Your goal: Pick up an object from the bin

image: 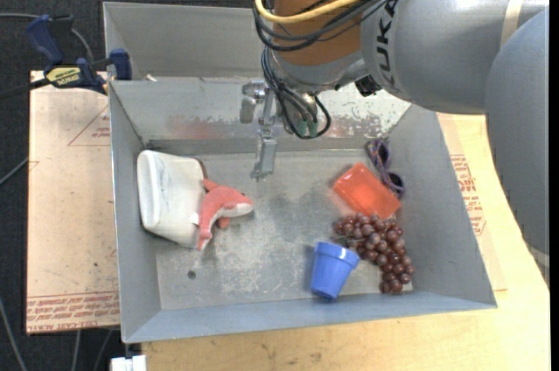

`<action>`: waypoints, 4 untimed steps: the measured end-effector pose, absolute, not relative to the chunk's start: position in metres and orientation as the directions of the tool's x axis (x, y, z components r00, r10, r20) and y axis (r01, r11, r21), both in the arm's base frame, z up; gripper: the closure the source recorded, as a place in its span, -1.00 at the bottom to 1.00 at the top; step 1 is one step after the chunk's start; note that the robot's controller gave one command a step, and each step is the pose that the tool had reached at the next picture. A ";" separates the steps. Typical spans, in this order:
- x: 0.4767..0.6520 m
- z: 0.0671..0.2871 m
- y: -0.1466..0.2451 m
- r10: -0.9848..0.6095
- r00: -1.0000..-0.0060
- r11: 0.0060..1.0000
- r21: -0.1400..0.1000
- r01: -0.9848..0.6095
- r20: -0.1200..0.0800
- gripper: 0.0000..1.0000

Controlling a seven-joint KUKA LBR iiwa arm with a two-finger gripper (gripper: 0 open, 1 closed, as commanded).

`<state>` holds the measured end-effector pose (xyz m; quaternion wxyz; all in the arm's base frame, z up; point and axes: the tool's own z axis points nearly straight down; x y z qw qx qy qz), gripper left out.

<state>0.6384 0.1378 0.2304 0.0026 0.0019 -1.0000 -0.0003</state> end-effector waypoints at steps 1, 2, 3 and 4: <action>0.639 0.236 0.137 -0.002 -1.000 1.000 0.001 -0.002 -0.002 -1.00; 0.624 0.191 0.159 -0.022 -1.000 1.000 0.002 -0.022 -0.007 -1.00; 0.612 0.168 0.171 -0.024 -1.000 1.000 0.002 -0.024 -0.004 -1.00; 0.589 0.180 0.173 -0.058 -0.998 0.998 0.003 -0.058 0.012 -1.00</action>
Offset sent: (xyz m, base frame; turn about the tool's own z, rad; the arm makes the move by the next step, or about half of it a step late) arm -0.0378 0.0506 -0.1019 -0.0458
